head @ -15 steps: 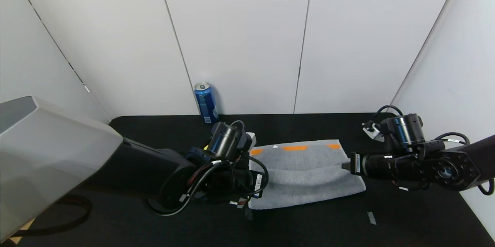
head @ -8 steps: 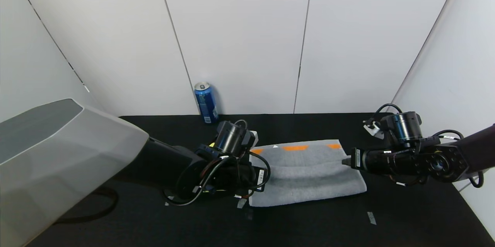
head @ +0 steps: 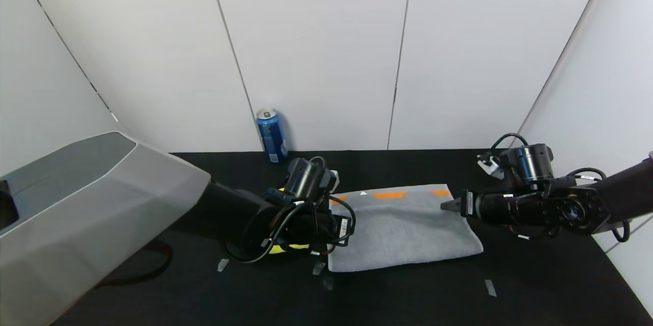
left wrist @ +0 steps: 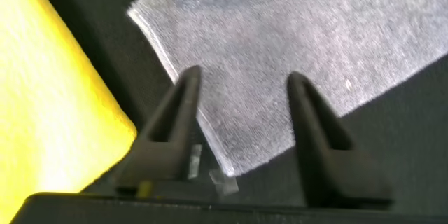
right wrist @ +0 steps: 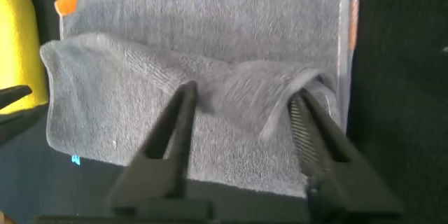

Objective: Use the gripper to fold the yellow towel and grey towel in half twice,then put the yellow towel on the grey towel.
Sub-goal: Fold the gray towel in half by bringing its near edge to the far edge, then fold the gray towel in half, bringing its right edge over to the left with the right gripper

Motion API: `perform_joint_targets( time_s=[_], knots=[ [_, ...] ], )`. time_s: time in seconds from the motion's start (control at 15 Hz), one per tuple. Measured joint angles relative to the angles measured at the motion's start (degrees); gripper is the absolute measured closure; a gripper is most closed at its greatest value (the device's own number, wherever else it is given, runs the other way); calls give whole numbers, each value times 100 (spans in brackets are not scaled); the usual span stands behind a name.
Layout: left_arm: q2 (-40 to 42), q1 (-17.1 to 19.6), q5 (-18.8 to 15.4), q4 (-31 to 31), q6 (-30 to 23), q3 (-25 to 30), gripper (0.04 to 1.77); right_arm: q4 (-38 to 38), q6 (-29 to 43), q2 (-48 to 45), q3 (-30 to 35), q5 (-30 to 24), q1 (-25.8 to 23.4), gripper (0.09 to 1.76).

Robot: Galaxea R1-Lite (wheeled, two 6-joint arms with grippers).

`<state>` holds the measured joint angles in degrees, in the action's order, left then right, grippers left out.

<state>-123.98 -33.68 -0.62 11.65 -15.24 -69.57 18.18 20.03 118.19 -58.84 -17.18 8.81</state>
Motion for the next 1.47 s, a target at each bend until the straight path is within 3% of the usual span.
perform_joint_targets(
  time_s=[0.27,0.53,0.93,1.47],
  knots=[
    [-9,65,0,-2,7,-52,58,-9,5,26,-77,-1,-74,56],
    [171,80,2,-46,9,-22,38,-89,9,-166,-85,-4,-184,40],
    [747,78,-20,-233,-44,255,23,-364,-6,-621,88,0,-405,26],
    [1467,111,-57,-191,-263,1037,14,-261,-66,-959,912,-9,-538,18]
  ],
)
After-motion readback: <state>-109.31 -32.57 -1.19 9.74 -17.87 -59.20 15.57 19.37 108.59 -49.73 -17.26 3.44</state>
